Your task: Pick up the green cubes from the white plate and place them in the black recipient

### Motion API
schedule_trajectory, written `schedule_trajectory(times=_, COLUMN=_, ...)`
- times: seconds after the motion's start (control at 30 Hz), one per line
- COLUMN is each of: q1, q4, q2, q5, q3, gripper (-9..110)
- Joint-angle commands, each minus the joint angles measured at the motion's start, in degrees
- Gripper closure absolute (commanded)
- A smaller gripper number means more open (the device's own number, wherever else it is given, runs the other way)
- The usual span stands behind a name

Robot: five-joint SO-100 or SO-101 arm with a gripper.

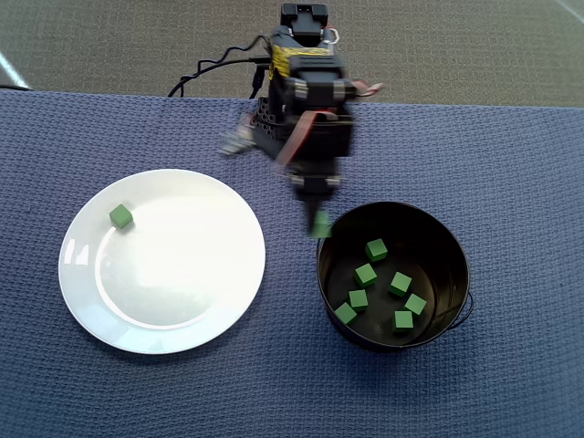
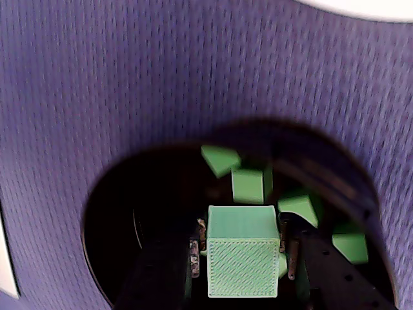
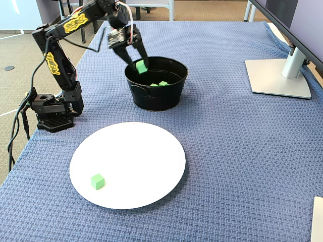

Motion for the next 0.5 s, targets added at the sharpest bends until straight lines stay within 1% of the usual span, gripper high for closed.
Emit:
schedule_trajectory(times=0.0, q1=-7.5, q4=-4.0, q2=-3.7, q5=3.7, q3=-2.3, gripper=102)
schedule_trajectory(times=0.17, q1=-9.5, q4=-7.6, q2=-9.4, q5=4.9, q3=-2.3, gripper=101)
schedule_trajectory(times=0.2, q1=-9.5, q4=-8.2, q2=-10.2, q5=5.0, q3=-2.4, gripper=96)
schedule_trajectory(times=0.27, q1=-9.9, q4=-8.3, q2=-9.9, q5=3.8, q3=-2.0, gripper=74)
schedule_trajectory(times=0.3, q1=-9.9, q4=-7.9, q2=-8.7, q5=3.6, q3=-1.8, gripper=69)
schedule_trajectory(times=0.37, q1=-8.6, q4=-6.9, q2=-4.9, q5=3.3, q3=-1.3, gripper=66)
schedule_trajectory(times=0.47, q1=-3.4, q4=-3.5, q2=0.4, q5=1.6, q3=-2.9, gripper=66)
